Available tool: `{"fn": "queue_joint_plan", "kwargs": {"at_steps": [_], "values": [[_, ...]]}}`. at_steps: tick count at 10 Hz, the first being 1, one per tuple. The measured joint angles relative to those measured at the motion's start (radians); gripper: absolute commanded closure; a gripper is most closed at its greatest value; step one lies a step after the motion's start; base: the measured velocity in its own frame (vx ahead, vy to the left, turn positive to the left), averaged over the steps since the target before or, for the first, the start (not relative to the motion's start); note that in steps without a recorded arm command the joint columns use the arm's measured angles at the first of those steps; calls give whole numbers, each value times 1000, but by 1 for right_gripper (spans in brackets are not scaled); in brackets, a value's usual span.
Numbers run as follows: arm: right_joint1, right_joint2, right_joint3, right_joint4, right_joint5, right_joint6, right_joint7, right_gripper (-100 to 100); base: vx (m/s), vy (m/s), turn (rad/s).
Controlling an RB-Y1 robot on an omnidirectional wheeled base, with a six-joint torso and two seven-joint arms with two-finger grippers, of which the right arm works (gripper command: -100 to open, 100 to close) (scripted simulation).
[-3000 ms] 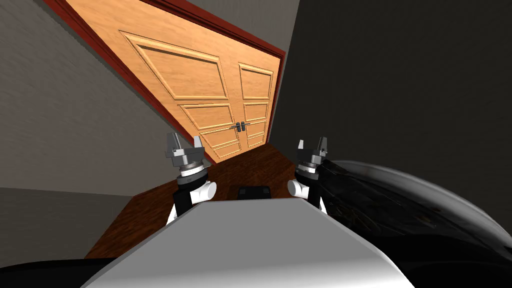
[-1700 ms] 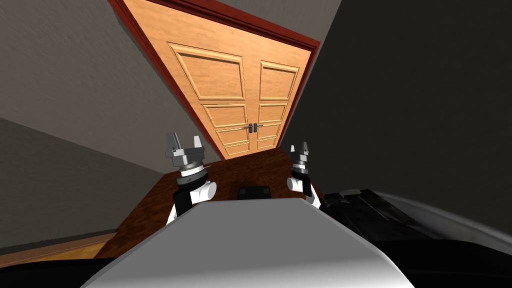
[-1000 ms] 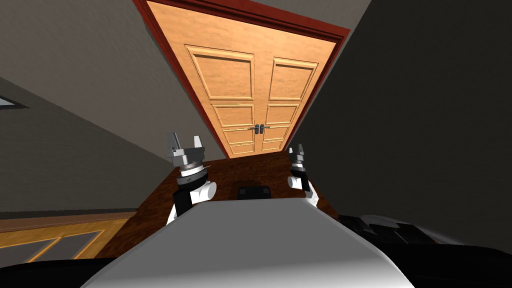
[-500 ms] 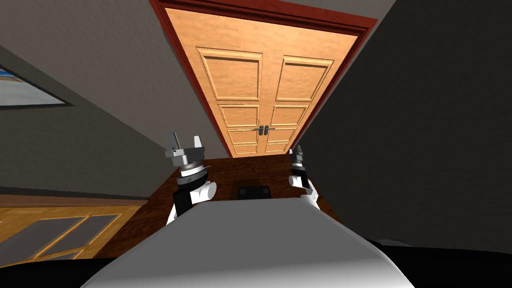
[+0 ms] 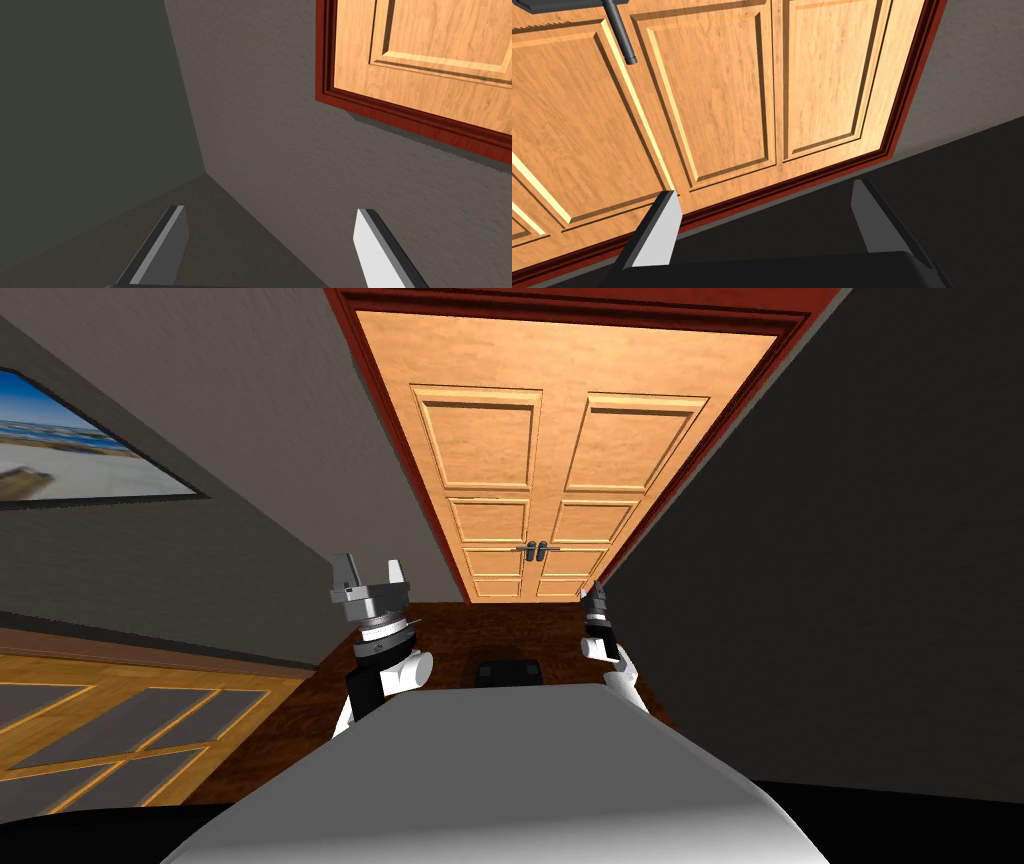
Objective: Pull the door open
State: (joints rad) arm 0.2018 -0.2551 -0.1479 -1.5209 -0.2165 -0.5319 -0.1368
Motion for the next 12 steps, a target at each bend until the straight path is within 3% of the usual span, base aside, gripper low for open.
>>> {"fn": "queue_joint_plan", "kwargs": {"at_steps": [2,4,9,12], "values": [[-15,-11,-5,45,-4,1,-2,-100,58,-19,153],[-50,-42,-19,115,-14,4,-11,-100,88,-35,216],[-109,-84,-42,263,-29,7,-16,-100,70,-38,169],[-159,-129,-59,377,-42,7,-30,-100,88,-49,196]]}}
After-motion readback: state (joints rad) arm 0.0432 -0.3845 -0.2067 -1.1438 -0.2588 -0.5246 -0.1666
